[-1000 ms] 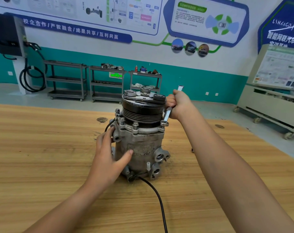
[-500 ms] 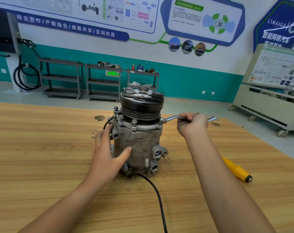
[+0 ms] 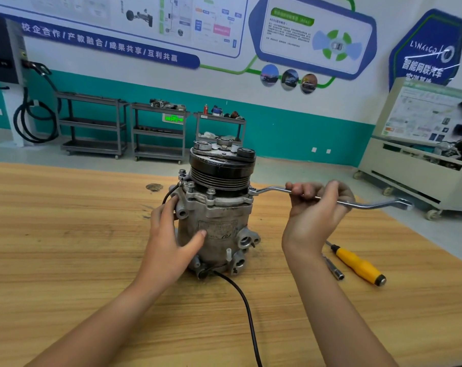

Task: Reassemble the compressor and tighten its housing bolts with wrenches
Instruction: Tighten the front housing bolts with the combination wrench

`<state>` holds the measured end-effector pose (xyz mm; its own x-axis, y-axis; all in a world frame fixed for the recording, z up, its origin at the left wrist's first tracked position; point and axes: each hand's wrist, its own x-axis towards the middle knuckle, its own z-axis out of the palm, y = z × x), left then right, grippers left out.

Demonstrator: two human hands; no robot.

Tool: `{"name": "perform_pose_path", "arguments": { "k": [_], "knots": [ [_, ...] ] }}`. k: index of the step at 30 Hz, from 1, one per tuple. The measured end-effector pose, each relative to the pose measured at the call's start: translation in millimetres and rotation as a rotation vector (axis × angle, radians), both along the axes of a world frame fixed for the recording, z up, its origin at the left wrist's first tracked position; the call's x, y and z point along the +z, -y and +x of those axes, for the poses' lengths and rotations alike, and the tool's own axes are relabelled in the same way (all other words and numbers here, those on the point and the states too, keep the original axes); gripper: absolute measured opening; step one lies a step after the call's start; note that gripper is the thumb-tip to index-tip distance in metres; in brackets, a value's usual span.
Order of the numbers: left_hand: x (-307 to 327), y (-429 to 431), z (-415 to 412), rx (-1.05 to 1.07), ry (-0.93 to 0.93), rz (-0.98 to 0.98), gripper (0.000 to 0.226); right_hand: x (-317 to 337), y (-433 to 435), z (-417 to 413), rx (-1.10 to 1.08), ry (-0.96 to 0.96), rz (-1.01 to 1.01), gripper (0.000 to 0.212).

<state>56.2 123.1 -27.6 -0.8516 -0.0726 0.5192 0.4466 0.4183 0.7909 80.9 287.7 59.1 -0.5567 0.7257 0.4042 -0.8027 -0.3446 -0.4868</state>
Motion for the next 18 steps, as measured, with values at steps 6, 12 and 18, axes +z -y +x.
{"name": "perform_pose_path", "arguments": {
  "k": [6,12,18],
  "knots": [
    [-2,0,-1,-0.003,-0.012,0.002,0.081,-25,-2,7,-0.121,-0.056,0.303,0.013],
    [-1,1,-2,0.002,-0.009,-0.020,0.081,-43,5,3,-0.484,-0.396,1.085,0.033],
    [0,2,-2,-0.016,-0.009,-0.012,0.079,-38,29,-6,-0.762,-0.500,1.349,0.047]
  ]
}}
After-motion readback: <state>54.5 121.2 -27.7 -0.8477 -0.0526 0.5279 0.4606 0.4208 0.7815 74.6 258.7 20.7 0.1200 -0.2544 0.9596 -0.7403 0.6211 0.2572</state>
